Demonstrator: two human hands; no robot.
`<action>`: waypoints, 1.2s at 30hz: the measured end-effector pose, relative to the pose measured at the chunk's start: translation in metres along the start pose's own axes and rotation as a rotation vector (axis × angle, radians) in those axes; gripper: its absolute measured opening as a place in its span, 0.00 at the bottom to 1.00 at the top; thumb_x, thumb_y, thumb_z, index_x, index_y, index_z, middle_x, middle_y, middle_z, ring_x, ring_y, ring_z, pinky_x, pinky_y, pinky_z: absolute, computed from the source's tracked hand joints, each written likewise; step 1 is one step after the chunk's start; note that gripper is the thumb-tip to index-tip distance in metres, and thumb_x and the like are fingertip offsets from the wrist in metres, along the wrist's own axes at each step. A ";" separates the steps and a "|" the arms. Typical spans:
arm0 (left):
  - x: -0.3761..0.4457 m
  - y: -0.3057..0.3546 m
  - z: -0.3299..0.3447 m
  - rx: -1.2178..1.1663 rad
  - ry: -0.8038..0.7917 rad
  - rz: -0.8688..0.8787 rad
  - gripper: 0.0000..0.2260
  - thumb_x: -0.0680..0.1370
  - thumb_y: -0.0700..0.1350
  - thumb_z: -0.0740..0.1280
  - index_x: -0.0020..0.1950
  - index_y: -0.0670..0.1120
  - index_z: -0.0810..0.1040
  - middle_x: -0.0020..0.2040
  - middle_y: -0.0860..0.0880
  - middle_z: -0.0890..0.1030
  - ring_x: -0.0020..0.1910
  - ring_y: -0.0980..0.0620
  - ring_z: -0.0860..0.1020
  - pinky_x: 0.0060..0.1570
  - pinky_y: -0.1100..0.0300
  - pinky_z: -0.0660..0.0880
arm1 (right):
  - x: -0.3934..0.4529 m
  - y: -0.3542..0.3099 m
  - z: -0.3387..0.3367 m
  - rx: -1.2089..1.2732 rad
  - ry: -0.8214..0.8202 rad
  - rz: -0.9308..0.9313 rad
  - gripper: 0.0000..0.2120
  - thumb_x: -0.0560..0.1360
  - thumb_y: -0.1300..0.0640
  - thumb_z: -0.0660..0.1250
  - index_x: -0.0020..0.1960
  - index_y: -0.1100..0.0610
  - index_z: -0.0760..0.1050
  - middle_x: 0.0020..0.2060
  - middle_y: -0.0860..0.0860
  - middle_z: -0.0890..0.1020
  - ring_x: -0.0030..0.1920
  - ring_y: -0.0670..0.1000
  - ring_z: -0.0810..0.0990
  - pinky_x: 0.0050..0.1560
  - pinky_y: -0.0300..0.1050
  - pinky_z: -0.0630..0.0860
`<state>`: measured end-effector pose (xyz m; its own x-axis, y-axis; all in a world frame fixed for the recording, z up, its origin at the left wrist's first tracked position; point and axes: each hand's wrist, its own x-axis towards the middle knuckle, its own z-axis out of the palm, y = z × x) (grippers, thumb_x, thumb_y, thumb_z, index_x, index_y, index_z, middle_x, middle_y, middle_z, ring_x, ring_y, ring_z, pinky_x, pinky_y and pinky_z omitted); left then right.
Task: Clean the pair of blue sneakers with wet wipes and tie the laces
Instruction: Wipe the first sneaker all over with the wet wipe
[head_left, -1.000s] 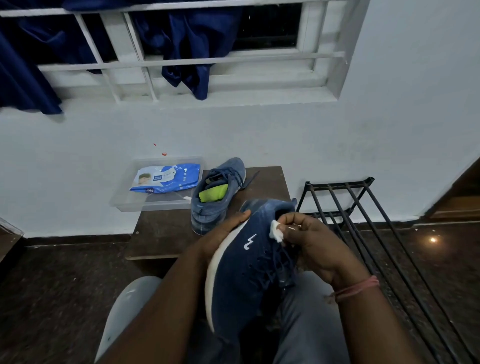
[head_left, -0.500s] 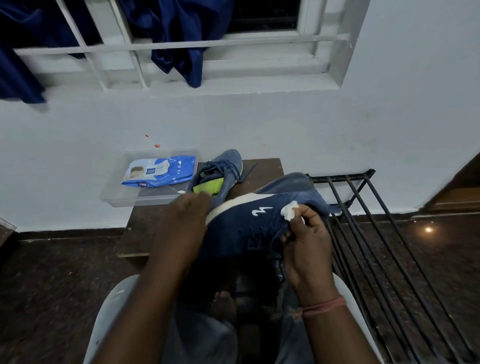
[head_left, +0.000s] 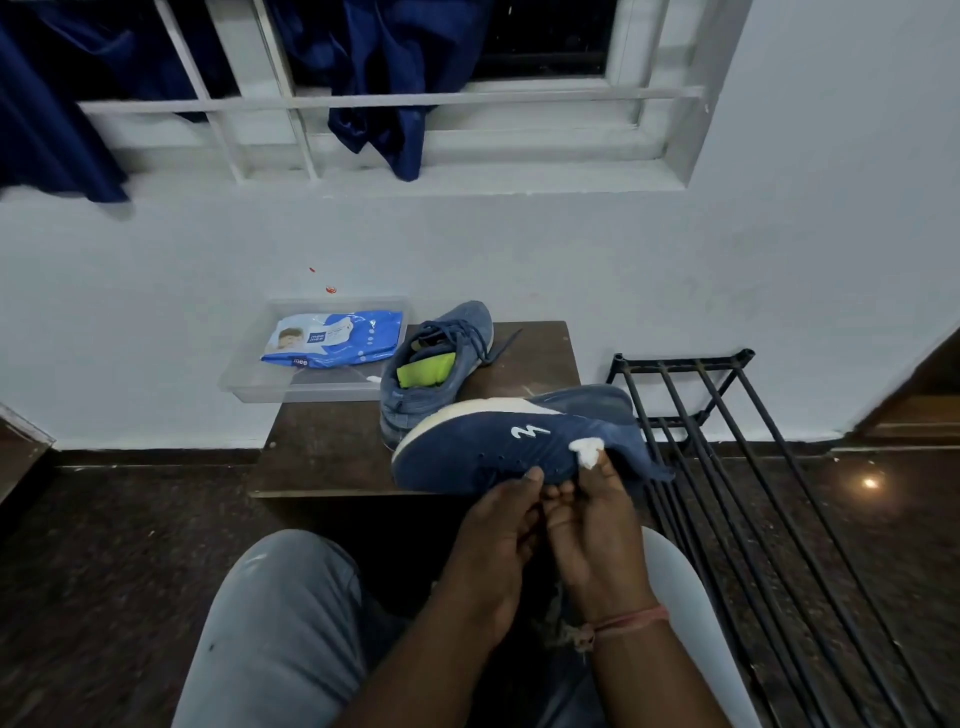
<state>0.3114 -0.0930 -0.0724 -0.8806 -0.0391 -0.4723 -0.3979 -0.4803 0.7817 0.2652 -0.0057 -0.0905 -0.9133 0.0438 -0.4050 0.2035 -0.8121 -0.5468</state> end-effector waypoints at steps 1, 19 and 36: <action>-0.003 -0.002 0.000 -0.034 0.002 0.006 0.17 0.79 0.48 0.71 0.63 0.38 0.80 0.58 0.38 0.84 0.59 0.42 0.83 0.60 0.49 0.78 | -0.004 0.005 0.001 0.027 -0.005 0.038 0.20 0.79 0.60 0.64 0.69 0.65 0.72 0.57 0.66 0.78 0.51 0.57 0.79 0.63 0.53 0.75; 0.017 -0.014 -0.011 -0.590 0.075 -0.080 0.10 0.78 0.44 0.70 0.53 0.38 0.82 0.39 0.44 0.84 0.30 0.54 0.79 0.30 0.63 0.76 | -0.047 -0.006 0.011 -0.527 -0.034 0.089 0.07 0.78 0.69 0.62 0.47 0.61 0.77 0.38 0.59 0.82 0.36 0.54 0.81 0.40 0.48 0.80; 0.017 -0.023 -0.036 -0.528 -0.106 0.031 0.20 0.83 0.42 0.64 0.75 0.40 0.71 0.70 0.38 0.77 0.70 0.44 0.76 0.73 0.49 0.70 | -0.025 0.000 -0.012 -1.627 -0.091 -0.906 0.09 0.77 0.60 0.69 0.57 0.54 0.82 0.51 0.52 0.83 0.52 0.53 0.79 0.56 0.48 0.75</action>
<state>0.3148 -0.1139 -0.1129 -0.9218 0.0158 -0.3872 -0.2123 -0.8565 0.4705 0.2920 0.0001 -0.0888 -0.9252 0.0184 0.3791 -0.2493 0.7237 -0.6435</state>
